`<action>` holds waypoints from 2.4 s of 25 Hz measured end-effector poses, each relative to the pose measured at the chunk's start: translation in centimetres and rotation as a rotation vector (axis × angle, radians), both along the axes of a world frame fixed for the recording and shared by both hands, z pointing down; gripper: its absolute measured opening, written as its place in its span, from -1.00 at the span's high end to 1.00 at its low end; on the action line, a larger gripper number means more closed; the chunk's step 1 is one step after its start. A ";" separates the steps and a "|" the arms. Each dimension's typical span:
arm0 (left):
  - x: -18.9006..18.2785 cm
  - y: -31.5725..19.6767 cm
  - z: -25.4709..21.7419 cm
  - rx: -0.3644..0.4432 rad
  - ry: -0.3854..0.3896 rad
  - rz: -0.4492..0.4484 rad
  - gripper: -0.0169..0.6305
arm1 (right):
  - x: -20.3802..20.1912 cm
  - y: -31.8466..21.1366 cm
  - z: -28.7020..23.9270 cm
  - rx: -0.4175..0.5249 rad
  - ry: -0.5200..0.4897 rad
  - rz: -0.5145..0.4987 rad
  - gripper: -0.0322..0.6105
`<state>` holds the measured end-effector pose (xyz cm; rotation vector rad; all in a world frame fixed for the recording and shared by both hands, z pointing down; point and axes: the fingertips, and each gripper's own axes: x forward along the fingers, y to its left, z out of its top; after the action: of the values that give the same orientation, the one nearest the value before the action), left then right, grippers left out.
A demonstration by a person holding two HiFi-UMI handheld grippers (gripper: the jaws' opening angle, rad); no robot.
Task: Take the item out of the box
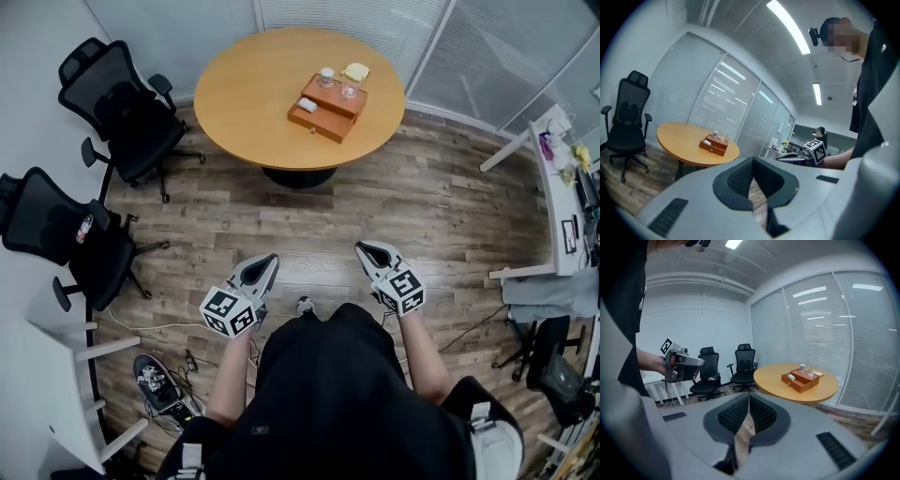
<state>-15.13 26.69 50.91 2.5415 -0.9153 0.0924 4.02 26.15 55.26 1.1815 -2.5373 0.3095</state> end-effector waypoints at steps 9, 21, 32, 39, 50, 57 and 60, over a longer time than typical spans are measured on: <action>-1.1 -0.2 1.2 -0.048 0.003 -0.032 0.93 | -1.3 -1.4 0.2 -0.015 -0.026 -0.038 0.88; 1.2 -3.9 0.7 -0.054 -0.037 -0.041 0.93 | -0.6 -5.4 1.6 -0.042 -0.034 -0.094 0.88; 6.4 -8.5 -0.6 -0.037 -0.052 -0.060 0.93 | 3.4 -11.2 1.4 -0.045 -0.048 -0.136 0.88; 8.7 -10.7 -0.6 -0.037 -0.073 -0.083 0.93 | 5.2 -13.6 1.7 -0.048 -0.067 -0.166 0.88; 12.1 -14.6 -0.3 -0.030 -0.087 -0.095 0.93 | 8.6 -17.3 3.0 -0.060 -0.091 -0.159 0.88; 12.5 -17.2 -0.7 -0.008 -0.093 -0.116 0.93 | 9.7 -19.7 3.0 -0.053 -0.102 -0.149 0.88; 12.7 -18.2 -0.8 -0.004 -0.091 -0.122 0.93 | 9.8 -20.6 3.2 -0.055 -0.099 -0.151 0.88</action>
<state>-2.46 8.47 50.14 2.4886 -1.1010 0.1734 13.83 5.55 58.48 0.9704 -2.6667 0.4072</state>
